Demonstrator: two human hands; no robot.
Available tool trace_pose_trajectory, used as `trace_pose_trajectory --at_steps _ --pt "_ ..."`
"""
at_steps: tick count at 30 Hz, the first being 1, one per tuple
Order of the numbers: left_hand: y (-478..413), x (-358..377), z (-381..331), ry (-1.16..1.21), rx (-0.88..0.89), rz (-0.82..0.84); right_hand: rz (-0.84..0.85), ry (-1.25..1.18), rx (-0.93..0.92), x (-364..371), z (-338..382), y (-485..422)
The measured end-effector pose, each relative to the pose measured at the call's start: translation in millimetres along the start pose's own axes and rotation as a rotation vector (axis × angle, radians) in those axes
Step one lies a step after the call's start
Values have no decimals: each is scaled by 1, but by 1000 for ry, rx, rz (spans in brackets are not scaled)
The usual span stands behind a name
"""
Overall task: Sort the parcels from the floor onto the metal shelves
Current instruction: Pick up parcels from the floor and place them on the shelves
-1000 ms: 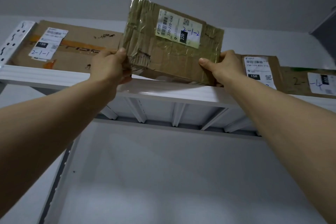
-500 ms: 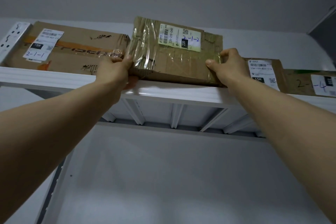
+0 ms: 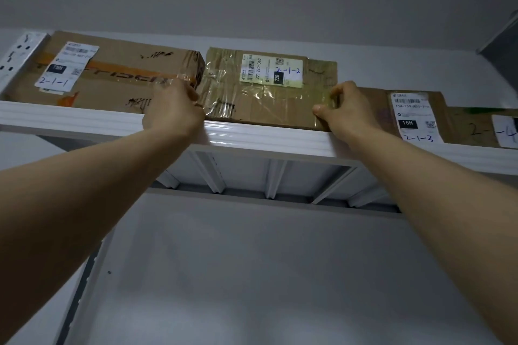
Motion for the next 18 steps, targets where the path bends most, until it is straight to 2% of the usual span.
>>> trace_pose_trajectory --at_steps 2,5,15,18 --pt "7 4 -5 -194 146 6 29 61 -14 6 1 4" --pt "21 10 -8 -272 252 18 42 131 -13 11 1 8" --pt "33 6 -1 -239 311 41 -62 227 7 11 3 22" --pt "40 6 0 -188 335 98 -51 252 23 17 8 31"
Point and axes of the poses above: each hand's wrist, its own y-axis away from the middle knuckle, its own x-axis out of the palm, z = x × y, the point moved 6 cm from there along -y, towards the middle knuckle
